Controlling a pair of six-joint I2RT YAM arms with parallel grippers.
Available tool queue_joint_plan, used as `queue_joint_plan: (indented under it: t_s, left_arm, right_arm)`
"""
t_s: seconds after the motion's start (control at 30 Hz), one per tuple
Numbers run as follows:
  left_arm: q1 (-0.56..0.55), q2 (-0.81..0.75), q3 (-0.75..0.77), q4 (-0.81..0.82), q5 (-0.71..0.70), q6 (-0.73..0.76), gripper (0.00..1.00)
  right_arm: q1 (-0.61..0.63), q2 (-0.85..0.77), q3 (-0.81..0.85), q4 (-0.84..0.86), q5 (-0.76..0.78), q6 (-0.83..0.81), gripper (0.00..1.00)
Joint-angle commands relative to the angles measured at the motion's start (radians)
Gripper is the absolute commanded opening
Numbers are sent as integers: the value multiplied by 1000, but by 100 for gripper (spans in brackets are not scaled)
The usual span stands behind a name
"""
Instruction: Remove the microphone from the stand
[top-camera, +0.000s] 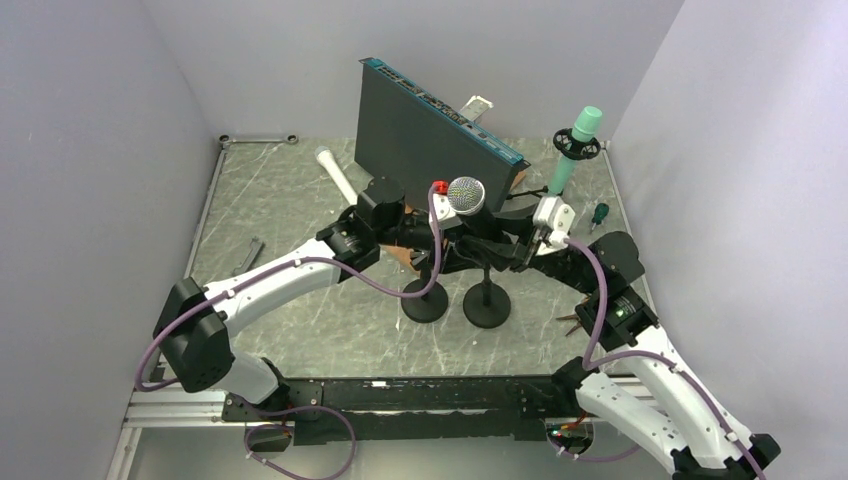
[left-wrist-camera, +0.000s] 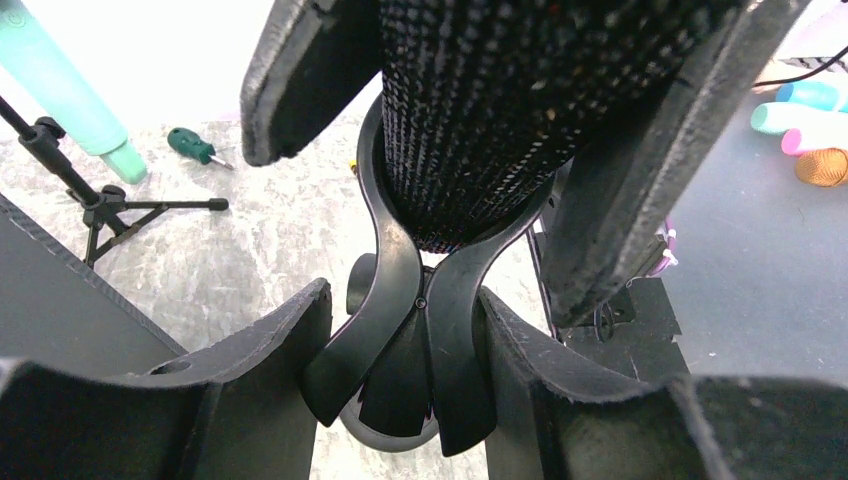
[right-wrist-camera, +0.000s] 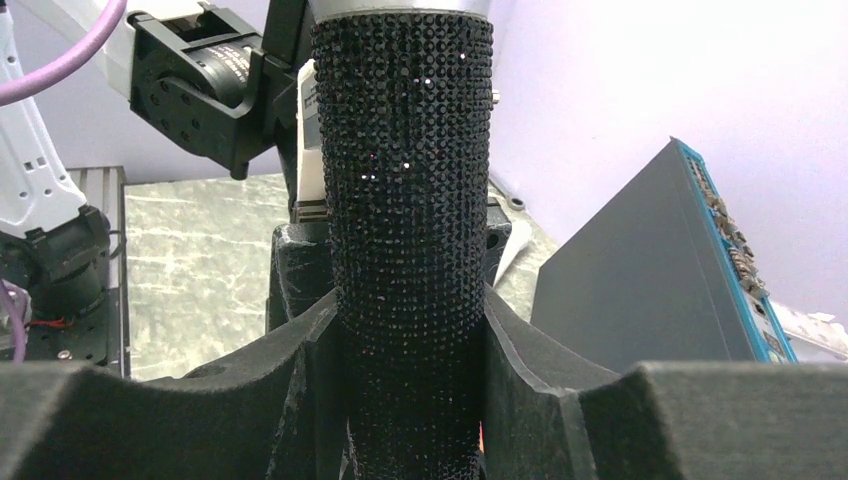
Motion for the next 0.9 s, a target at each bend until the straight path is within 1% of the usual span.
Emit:
queue_joint_plan:
  t_s: [0.0,0.07,0.17,0.23,0.27,0.33,0.4,0.47,0.53,0.6,0.7,0.73,0.77,0.87]
  left_arm:
    - [18,27,-18,-90,-92,15,0]
    - [20,16,-39,-72,-148,4,0]
    - [22,5,-52,-72,-299,-40,0]
    - [22,-9,-56,-84,-356,-54,0]
    - [22,-20,-70,-69,-353,-63,0]
    - [21,-43,-98,-31,-311,-65,0]
    - [27,-47,-100,-16,-215,-64,0]
    - [42,-31,-76,-44,-96,-115,0]
    - [68,-10,-60,-53,-28,-153,0]
    - [96,-2,-75,-27,-16,-201,0]
    - [121,-15,-105,10,-31,-244,1]
    - [119,-31,-116,26,-33,-249,5]
    - [117,-43,-130,57,-38,-264,13]
    - [116,-62,-163,140,-45,-312,39]
  right_arm:
    - [38,-117,12,279,-158,54,0]
    - [38,-189,-39,281,-44,47,0]
    - [39,-299,-129,299,117,70,0]
    - [39,-331,-162,276,151,75,0]
    - [38,-335,-170,264,150,75,0]
    - [38,-326,-171,249,99,72,0]
    - [38,-295,-146,246,14,68,0]
    - [39,-221,-86,220,-88,61,0]
    - [38,-164,-33,199,-161,51,0]
    - [38,-135,-28,193,-182,35,0]
    - [39,-128,-33,147,-161,-1,0]
    - [39,-136,-44,135,-147,-6,0]
    - [37,-151,-56,133,-126,-9,0]
    - [38,-196,-97,148,-52,-8,0]
